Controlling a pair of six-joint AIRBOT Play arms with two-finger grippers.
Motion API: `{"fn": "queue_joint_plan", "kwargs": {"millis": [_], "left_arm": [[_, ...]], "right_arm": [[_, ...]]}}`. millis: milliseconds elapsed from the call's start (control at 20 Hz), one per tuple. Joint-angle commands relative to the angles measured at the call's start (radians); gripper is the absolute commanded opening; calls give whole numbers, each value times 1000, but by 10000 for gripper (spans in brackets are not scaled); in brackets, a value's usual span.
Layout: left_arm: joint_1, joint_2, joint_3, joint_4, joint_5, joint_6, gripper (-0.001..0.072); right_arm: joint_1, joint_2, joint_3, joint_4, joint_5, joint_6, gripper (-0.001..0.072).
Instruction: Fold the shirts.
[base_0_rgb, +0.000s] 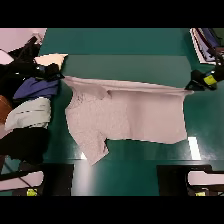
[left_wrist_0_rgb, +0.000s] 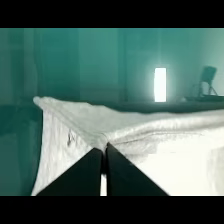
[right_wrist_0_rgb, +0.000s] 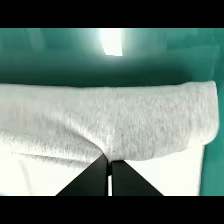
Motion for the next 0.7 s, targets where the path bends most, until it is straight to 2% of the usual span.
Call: {"fn": "queue_joint_plan", "kwargs": {"millis": [0, 200, 350, 450, 650], "left_arm": [[1, -167, 129, -19, 76, 39, 20], [1, -198, 183, -24, 57, 42, 21], [-19, -198, 177, 47, -80, 42, 19], [-63, -196, 148, 154, -121, 40, 19], [-130, -196, 39, 201, -121, 32, 20]], "right_arm": [[1, -152, 105, 77, -145, -33, 9], [29, -195, 187, 66, -152, -57, 9], [70, -167, 167, -99, -84, -61, 9], [96, -127, 90, -166, -77, -61, 9], [97, -41, -113, -169, -122, -60, 10]]}}
